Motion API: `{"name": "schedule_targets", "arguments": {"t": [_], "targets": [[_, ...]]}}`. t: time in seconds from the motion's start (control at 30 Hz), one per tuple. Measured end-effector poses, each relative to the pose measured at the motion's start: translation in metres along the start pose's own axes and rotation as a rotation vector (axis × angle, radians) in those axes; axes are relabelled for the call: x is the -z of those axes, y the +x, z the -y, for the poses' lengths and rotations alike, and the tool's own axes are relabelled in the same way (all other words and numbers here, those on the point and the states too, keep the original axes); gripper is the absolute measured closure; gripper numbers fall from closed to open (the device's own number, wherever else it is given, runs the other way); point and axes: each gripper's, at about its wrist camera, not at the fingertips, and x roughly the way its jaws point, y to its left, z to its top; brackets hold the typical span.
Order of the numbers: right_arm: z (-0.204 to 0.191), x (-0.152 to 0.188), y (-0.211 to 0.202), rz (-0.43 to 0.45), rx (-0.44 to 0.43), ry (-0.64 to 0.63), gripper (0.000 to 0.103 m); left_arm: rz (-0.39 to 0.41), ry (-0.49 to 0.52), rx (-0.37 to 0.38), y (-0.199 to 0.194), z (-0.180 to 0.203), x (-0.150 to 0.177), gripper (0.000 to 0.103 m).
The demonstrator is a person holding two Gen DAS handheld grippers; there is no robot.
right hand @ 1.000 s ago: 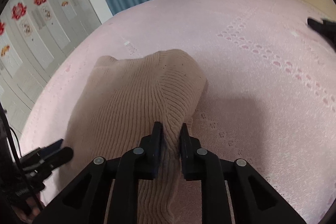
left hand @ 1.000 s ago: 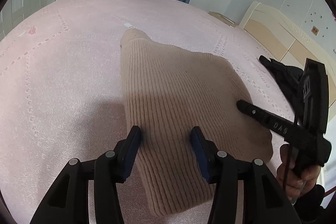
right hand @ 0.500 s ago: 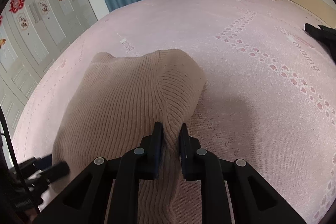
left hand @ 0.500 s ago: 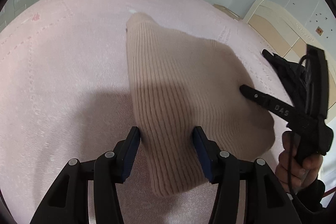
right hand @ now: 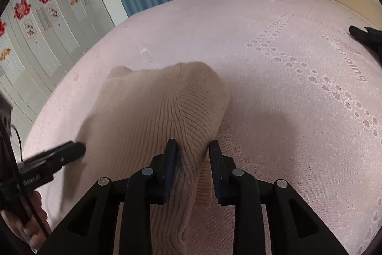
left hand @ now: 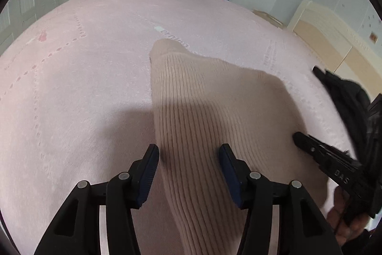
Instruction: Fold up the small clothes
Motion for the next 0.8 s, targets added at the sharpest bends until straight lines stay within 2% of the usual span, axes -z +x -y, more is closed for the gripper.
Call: {"name": "schedule_targets", "arguments": {"t": [0.13,0.3,0.4,0.6,0.67,0.7,0.8], "targets": [[0.004,0.007,0.007,0.020,0.063,-0.036,0.067,0.028,0.030,-0.020,0.002,0.002,0.009,0.046],[0.016,0.005,0.010,-0.010,0.035,0.032,0.067,0.004,-0.029,0.016,0.005,-0.006,0.008,0.043],[0.012,0.003,0.008,-0.021,0.058,0.014,0.066,-0.001,-0.032,0.006,0.003,-0.005,0.008,0.043],[0.011,0.001,0.005,-0.037,0.046,0.039,0.065,-0.020,-0.057,0.009,-0.004,-0.005,0.013,0.043],[0.008,0.001,0.002,-0.037,0.033,0.031,0.078,-0.028,-0.064,0.016,-0.007,-0.006,0.013,0.043],[0.005,0.001,0.001,-0.037,0.003,0.022,0.092,-0.030,-0.065,0.014,-0.009,-0.007,0.014,0.043],[-0.007,0.002,-0.009,0.011,0.023,-0.024,0.093,-0.019,-0.064,0.023,-0.018,-0.007,0.016,0.046]]}}
